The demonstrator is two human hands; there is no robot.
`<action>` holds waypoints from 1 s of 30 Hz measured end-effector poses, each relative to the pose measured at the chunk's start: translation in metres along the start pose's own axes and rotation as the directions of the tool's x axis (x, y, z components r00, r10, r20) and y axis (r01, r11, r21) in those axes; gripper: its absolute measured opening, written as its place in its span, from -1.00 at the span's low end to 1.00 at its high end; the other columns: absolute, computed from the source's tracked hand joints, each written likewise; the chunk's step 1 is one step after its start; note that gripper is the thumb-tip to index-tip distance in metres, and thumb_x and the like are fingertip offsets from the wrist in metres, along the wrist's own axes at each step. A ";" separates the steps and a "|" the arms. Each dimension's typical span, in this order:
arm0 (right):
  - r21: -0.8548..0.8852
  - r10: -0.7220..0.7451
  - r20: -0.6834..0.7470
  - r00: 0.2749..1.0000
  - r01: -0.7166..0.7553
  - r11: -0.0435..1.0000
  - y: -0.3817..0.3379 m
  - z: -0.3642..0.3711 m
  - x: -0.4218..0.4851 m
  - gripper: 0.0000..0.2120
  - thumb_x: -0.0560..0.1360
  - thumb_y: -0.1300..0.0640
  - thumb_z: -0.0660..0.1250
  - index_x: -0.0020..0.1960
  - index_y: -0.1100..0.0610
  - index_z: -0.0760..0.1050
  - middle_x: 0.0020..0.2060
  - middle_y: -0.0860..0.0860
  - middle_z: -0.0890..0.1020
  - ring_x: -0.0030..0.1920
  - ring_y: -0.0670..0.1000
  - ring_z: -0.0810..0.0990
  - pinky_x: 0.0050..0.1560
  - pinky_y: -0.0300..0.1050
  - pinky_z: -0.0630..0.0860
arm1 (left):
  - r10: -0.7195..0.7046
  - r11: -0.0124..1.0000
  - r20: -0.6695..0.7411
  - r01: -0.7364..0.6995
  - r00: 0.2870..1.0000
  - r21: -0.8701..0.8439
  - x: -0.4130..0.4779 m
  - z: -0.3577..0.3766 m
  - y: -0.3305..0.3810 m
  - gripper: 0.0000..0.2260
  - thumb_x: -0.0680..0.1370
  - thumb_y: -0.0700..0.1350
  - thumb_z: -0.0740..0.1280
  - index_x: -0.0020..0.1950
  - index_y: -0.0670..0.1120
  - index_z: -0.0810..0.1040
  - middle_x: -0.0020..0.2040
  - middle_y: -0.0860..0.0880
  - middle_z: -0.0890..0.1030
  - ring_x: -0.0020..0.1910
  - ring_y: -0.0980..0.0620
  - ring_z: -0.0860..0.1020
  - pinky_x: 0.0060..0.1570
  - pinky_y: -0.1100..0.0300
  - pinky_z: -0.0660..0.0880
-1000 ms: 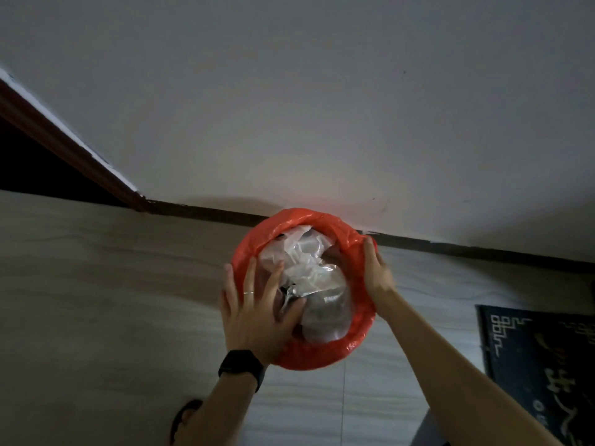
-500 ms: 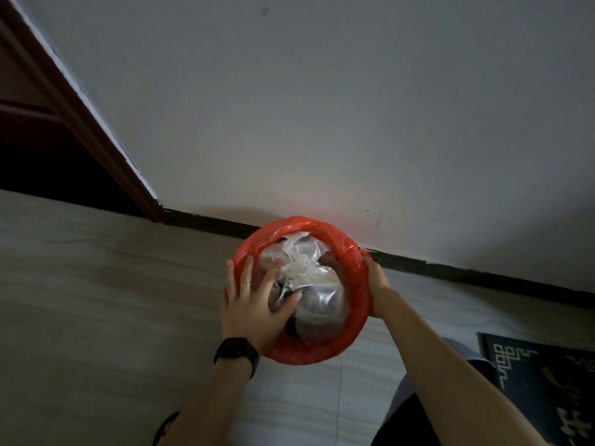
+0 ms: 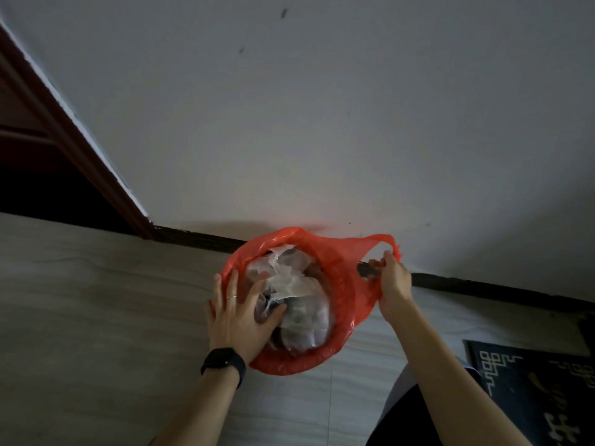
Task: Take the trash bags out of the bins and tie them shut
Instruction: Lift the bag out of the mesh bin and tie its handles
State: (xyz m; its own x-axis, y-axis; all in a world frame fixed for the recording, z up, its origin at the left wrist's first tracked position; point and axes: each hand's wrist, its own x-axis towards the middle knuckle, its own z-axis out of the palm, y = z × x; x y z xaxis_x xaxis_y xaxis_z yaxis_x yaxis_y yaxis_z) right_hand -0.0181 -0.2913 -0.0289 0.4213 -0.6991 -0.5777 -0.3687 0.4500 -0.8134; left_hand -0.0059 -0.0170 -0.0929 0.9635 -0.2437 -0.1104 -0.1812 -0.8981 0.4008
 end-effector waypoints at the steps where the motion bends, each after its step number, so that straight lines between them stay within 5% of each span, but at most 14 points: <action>1: -0.017 -0.041 0.021 0.999 0.041 0.999 -0.008 -0.002 -0.008 -0.71 0.63 0.07 0.20 -0.26 0.10 0.41 -0.31 0.04 0.57 -0.44 -0.03 0.44 -0.39 -0.17 0.37 | -0.006 1.000 0.013 0.006 1.000 0.001 0.000 -0.001 0.001 -0.29 0.40 0.57 -0.05 0.49 0.32 0.17 0.62 -0.06 0.00 0.58 -0.19 -0.20 0.44 -0.34 0.09; 5: -0.094 -0.208 0.286 0.935 0.244 0.965 -0.049 0.003 -0.060 -0.79 0.62 0.11 0.24 -0.18 0.11 0.45 -0.41 -0.02 0.39 -0.56 -0.12 0.28 -0.54 -0.26 0.22 | -0.057 0.998 0.059 0.057 0.997 0.007 0.001 -0.003 0.007 -0.30 0.40 0.53 0.04 0.51 0.36 0.06 0.62 -0.03 -0.04 0.58 -0.16 -0.22 0.47 -0.33 0.02; 9: -0.080 -0.316 0.612 0.725 0.455 0.887 -0.089 0.015 -0.124 -0.79 0.62 0.15 0.26 -0.15 0.18 0.54 -0.47 -0.02 0.29 -0.50 -0.06 0.17 -0.50 -0.19 0.07 | -0.041 0.999 0.024 0.040 0.999 0.028 -0.002 -0.001 0.008 -0.32 0.38 0.52 0.07 0.47 0.33 0.23 0.61 -0.08 0.07 0.58 -0.25 -0.10 0.39 -0.41 0.12; 12: -0.087 -0.338 0.694 0.635 0.541 0.837 -0.098 0.026 -0.154 -0.73 0.62 0.08 0.28 -0.20 0.15 0.59 -0.49 -0.03 0.30 -0.51 -0.06 0.19 -0.50 -0.19 0.11 | -0.024 0.999 -0.013 0.024 1.000 -0.022 -0.001 -0.002 0.006 -0.33 0.38 0.50 0.13 0.44 0.29 0.30 0.58 -0.11 0.17 0.56 -0.28 0.00 0.34 -0.43 0.19; 15: -0.193 -0.330 0.677 0.658 0.591 0.783 -0.086 0.039 -0.154 -0.69 0.61 -0.02 0.30 -0.22 0.12 0.59 -0.51 -0.08 0.35 -0.52 -0.12 0.26 -0.52 -0.32 0.20 | -0.080 0.969 -0.058 0.064 0.995 -0.238 -0.007 -0.017 0.007 -0.35 0.42 0.50 0.15 0.46 0.31 0.19 0.57 -0.08 0.18 0.55 -0.20 0.11 0.42 -0.26 0.22; 18: -0.283 -0.256 0.677 0.690 0.565 0.775 -0.064 0.047 -0.142 -0.71 0.62 0.04 0.27 -0.20 0.13 0.58 -0.55 -0.15 0.40 -0.55 -0.18 0.30 -0.51 -0.35 0.24 | -0.433 0.760 -0.029 0.347 0.901 -0.550 -0.009 -0.024 -0.002 -0.40 0.57 0.35 0.09 0.55 0.16 0.11 0.58 -0.08 0.15 0.53 -0.15 0.17 0.45 -0.15 0.21; 20: -0.345 -0.218 0.683 0.697 0.571 0.745 -0.047 0.050 -0.134 -0.72 0.62 0.04 0.26 -0.19 0.11 0.61 -0.56 -0.17 0.45 -0.54 -0.19 0.33 -0.46 -0.28 0.29 | -0.548 0.557 0.210 0.541 0.810 -0.631 -0.005 -0.019 -0.016 -0.44 0.64 0.19 0.12 0.56 -0.07 0.19 0.54 -0.15 0.25 0.47 -0.18 0.29 0.42 -0.05 0.26; 22: -0.392 -0.211 0.682 0.700 0.593 0.703 -0.032 0.053 -0.129 -0.73 0.61 0.05 0.27 -0.19 0.10 0.63 -0.53 -0.19 0.50 -0.52 -0.19 0.40 -0.39 -0.24 0.31 | -0.504 0.157 0.501 0.644 0.704 -0.748 -0.005 -0.016 -0.022 -0.39 0.56 0.36 0.12 0.41 -0.04 0.43 0.37 -0.09 0.49 0.30 -0.12 0.46 0.25 -0.03 0.42; 24: -0.431 -0.216 0.691 0.690 0.633 0.643 -0.017 0.058 -0.125 -0.76 0.59 0.05 0.29 -0.19 0.06 0.64 -0.45 -0.19 0.58 -0.43 -0.20 0.47 -0.28 -0.20 0.37 | -0.394 -0.100 0.704 0.734 0.591 -0.671 -0.013 -0.019 -0.022 -0.43 0.55 0.40 0.03 0.18 0.02 0.55 0.16 -0.07 0.60 0.18 -0.13 0.52 0.18 -0.07 0.46; 27: -0.549 -0.179 0.727 0.663 0.718 0.428 0.012 0.063 -0.117 -0.81 0.57 -0.06 0.31 -0.01 0.00 0.63 -0.17 -0.07 0.71 -0.18 -0.09 0.63 -0.07 -0.07 0.53 | -0.308 -0.209 0.793 0.776 0.525 -0.595 -0.023 -0.017 -0.021 -0.60 0.55 0.28 0.20 0.06 -0.01 0.60 -0.06 -0.25 0.64 -0.09 -0.14 0.57 0.11 -0.07 0.54; 30: -0.602 -0.125 0.766 0.630 0.772 0.204 0.045 0.065 -0.108 -0.73 0.55 -0.10 0.31 0.15 0.02 0.54 -0.05 0.00 0.70 -0.01 0.10 0.67 -0.03 -0.04 0.54 | -0.410 -0.258 0.752 0.725 0.516 -0.639 -0.022 -0.011 -0.029 -0.79 0.58 -0.02 0.28 0.02 -0.14 0.60 -0.23 -0.11 0.66 -0.21 -0.05 0.58 -0.24 0.13 0.58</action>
State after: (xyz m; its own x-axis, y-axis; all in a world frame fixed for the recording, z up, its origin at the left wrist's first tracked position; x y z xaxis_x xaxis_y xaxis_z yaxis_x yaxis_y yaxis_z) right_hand -0.0264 -0.1601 -0.0075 0.9465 -0.0712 -0.3148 -0.2488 -0.7824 -0.5710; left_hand -0.0202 0.0184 -0.0918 0.4239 -0.0331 -0.9051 0.8711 0.2885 0.3974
